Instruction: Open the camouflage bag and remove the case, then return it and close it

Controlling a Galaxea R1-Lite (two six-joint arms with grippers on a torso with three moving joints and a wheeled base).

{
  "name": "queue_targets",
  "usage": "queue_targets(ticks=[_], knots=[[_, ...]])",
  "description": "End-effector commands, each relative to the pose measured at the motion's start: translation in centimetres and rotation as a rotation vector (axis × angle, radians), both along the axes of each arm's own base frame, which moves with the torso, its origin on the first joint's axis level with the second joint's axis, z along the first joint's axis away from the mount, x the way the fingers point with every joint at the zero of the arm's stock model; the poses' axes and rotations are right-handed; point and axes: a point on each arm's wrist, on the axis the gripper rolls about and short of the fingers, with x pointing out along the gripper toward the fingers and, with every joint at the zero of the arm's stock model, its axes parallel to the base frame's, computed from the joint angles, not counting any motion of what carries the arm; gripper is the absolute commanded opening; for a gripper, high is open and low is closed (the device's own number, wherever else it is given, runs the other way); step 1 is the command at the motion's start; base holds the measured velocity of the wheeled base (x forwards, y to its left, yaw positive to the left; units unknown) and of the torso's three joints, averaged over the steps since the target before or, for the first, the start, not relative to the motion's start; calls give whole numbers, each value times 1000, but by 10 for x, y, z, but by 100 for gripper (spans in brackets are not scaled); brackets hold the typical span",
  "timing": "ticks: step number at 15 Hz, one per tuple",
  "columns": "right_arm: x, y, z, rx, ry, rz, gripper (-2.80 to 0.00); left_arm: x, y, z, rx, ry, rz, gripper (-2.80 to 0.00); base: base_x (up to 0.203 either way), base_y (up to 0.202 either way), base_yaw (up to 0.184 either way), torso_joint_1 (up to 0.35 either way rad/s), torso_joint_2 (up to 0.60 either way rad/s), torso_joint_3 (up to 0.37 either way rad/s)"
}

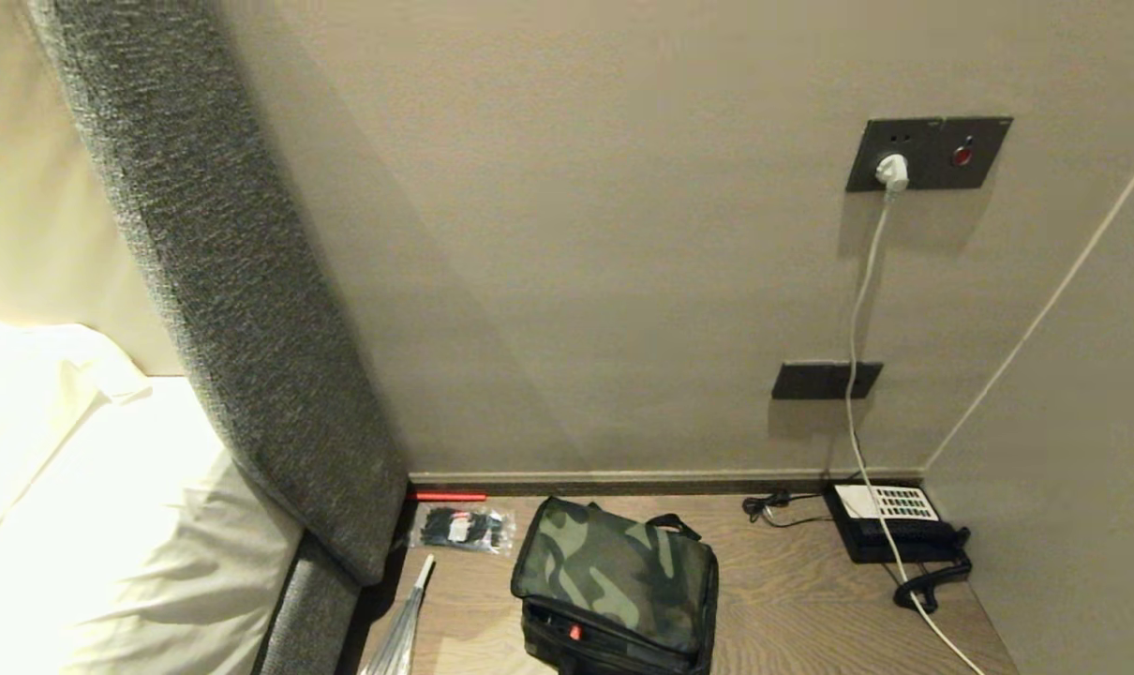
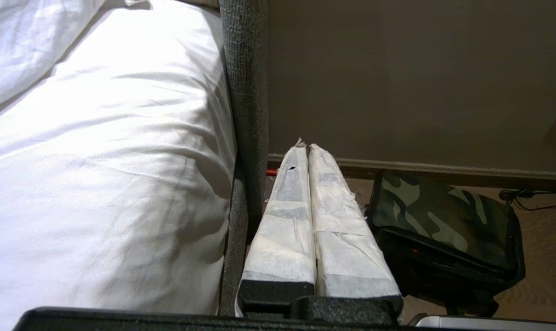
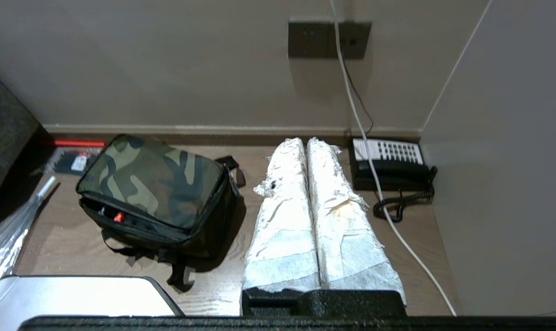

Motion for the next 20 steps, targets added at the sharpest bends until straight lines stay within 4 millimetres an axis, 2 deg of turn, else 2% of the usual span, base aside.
queue_targets(ticks=[1,13,20], knots=[[0,0,0,-1,3,0,-280,0,0,-1,-1,2,1,-280,0,0,0,4,-1,204],[0,0,0,-1,3,0,-280,0,0,-1,4,2,1,-280,0,0,0,3,3,200],[0,0,0,-1,3,0,-280,0,0,-1,8,4,1,-280,0,0,0,1,1,26]])
